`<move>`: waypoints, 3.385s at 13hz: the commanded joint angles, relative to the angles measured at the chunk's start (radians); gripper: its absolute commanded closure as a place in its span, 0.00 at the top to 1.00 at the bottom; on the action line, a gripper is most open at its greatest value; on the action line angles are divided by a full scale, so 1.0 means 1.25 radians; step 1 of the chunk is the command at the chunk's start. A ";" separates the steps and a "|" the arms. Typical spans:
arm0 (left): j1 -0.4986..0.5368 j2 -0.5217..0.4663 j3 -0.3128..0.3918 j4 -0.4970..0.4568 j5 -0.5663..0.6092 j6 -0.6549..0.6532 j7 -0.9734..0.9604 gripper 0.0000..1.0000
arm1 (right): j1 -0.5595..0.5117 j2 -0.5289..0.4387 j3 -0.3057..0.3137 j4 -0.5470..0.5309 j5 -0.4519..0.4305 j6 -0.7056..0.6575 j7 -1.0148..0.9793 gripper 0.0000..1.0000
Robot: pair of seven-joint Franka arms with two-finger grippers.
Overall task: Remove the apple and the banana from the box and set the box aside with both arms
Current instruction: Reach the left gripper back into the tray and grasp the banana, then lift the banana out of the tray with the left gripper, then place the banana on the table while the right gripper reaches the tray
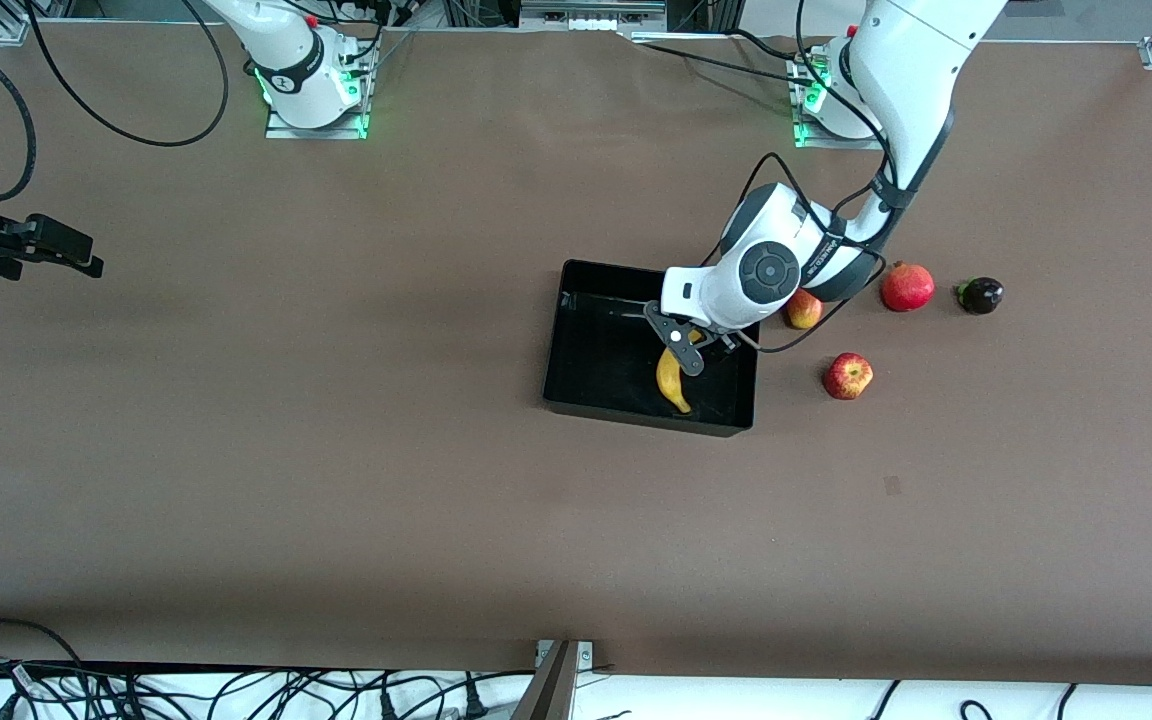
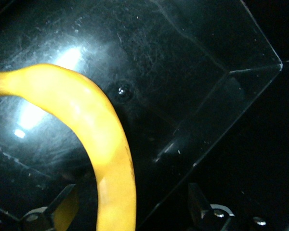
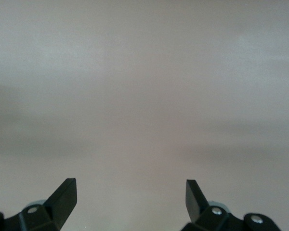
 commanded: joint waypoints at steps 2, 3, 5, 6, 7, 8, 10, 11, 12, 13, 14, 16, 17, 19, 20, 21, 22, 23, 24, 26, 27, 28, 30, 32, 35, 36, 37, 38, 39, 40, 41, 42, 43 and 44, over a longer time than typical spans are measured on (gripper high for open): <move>-0.030 0.039 0.015 0.007 -0.010 0.046 0.014 1.00 | -0.013 0.002 0.009 0.009 0.017 -0.011 0.006 1.00; -0.036 0.051 0.015 0.007 -0.009 0.067 0.014 1.00 | -0.013 0.002 0.009 0.011 0.017 -0.011 0.006 1.00; -0.044 0.065 0.029 0.007 -0.008 0.094 0.015 1.00 | -0.013 0.002 0.009 0.011 0.017 -0.011 0.006 1.00; -0.050 0.071 0.036 0.007 -0.008 0.095 0.016 1.00 | -0.013 0.002 0.009 0.011 0.017 -0.011 0.006 1.00; -0.052 0.075 0.040 0.007 -0.008 0.095 0.016 1.00 | -0.013 0.002 0.009 0.009 0.017 -0.011 0.006 1.00; -0.052 0.077 0.045 0.007 -0.008 0.095 0.020 0.93 | -0.013 0.002 0.009 0.011 0.017 -0.011 0.006 1.00; -0.052 0.082 0.048 0.007 -0.008 0.095 0.020 0.45 | -0.013 0.002 0.009 0.011 0.017 -0.011 0.006 1.00; -0.052 0.083 0.052 0.009 -0.007 0.095 0.020 0.19 | -0.013 0.002 0.009 0.009 0.017 -0.011 0.006 1.00; -0.052 0.084 0.052 0.015 -0.007 0.095 0.020 0.00 | -0.013 0.002 0.009 0.011 0.017 -0.011 0.006 1.00; -0.052 0.086 0.053 0.021 -0.007 0.095 0.018 0.00 | -0.013 0.002 0.009 0.011 0.017 -0.011 0.006 1.00; -0.052 0.085 0.053 0.022 -0.007 0.095 0.018 0.00 | -0.013 0.002 0.009 0.009 0.017 -0.011 0.006 1.00; -0.052 0.078 0.053 0.023 -0.007 0.092 0.014 0.00 | -0.013 0.002 0.009 0.009 0.017 -0.011 0.006 1.00; -0.052 0.073 0.053 0.022 -0.007 0.089 0.014 0.00 | -0.013 0.002 0.009 0.011 0.017 -0.011 0.006 1.00; -0.051 0.053 0.053 0.023 -0.007 0.084 0.016 0.00 | -0.013 0.002 0.009 0.011 0.017 -0.011 0.006 1.00; -0.051 0.040 0.053 0.022 -0.007 0.082 0.015 0.00 | -0.013 0.002 0.009 0.011 0.017 -0.011 0.006 1.00; -0.050 0.025 0.052 0.022 -0.007 0.065 0.014 0.00 | -0.013 0.002 0.009 0.011 0.017 -0.011 0.006 1.00; -0.049 0.006 0.052 0.022 -0.007 0.036 0.012 0.00 | -0.013 0.002 0.009 0.011 0.017 -0.013 0.006 1.00; -0.045 -0.015 0.052 0.022 -0.007 0.012 0.014 0.00 | -0.013 0.002 0.009 0.011 0.017 -0.011 0.006 1.00; -0.041 -0.037 0.050 0.023 -0.007 -0.020 0.016 0.00 | -0.013 0.002 0.009 0.011 0.017 -0.011 0.006 1.00; -0.025 -0.076 0.048 0.026 -0.016 -0.079 0.017 0.00 | -0.013 0.002 0.009 0.009 0.017 -0.011 0.006 1.00; -0.016 -0.092 0.045 0.029 -0.018 -0.101 0.017 0.00 | -0.013 0.002 0.009 0.011 0.017 -0.013 0.006 1.00; -0.009 -0.102 0.045 0.039 -0.018 -0.128 0.017 0.00 | -0.013 0.001 0.009 0.011 0.017 -0.014 0.006 1.00; 0.011 -0.123 0.044 0.049 -0.019 -0.161 0.017 0.00 | -0.008 0.002 0.012 0.012 0.016 -0.016 -0.017 1.00; 0.049 -0.139 0.043 0.050 -0.019 -0.187 0.018 0.00 | 0.015 0.002 0.019 0.012 0.016 -0.046 -0.007 1.00; 0.129 -0.144 0.042 0.050 -0.019 -0.209 0.078 0.00 | 0.091 0.001 0.019 0.020 0.017 -0.059 0.078 1.00; 0.157 -0.135 0.043 0.059 -0.019 -0.208 0.128 0.00 | 0.115 0.001 0.019 0.020 0.017 -0.058 0.140 1.00; 0.184 -0.121 0.044 0.072 -0.018 -0.208 0.175 0.00 | 0.148 0.002 0.019 0.020 0.017 -0.061 0.182 1.00; 0.212 -0.105 0.044 0.085 -0.018 -0.208 0.235 0.00 | 0.178 0.003 0.019 0.019 0.017 -0.062 0.203 1.00; 0.236 -0.085 0.049 0.096 -0.018 -0.208 0.295 0.00 | 0.205 0.009 0.020 0.014 0.019 -0.056 0.208 1.00; 0.252 -0.065 0.060 0.110 -0.016 -0.206 0.357 0.00 | 0.245 0.028 0.019 0.020 0.018 -0.045 0.219 1.00; 0.265 -0.042 0.081 0.125 -0.015 -0.206 0.422 0.00 | 0.271 0.045 0.019 0.022 0.017 -0.018 0.273 1.00; 0.285 -0.018 0.097 0.140 -0.016 -0.204 0.478 0.00 | 0.279 0.064 0.020 0.019 0.040 0.024 0.351 1.00; 0.305 0.001 0.103 0.150 -0.016 -0.203 0.528 0.00 | 0.307 0.089 0.023 0.022 0.067 0.047 0.429 1.00; 0.328 0.018 0.113 0.158 -0.014 -0.203 0.572 0.00 | 0.350 0.107 0.025 0.022 0.065 0.063 0.514 1.00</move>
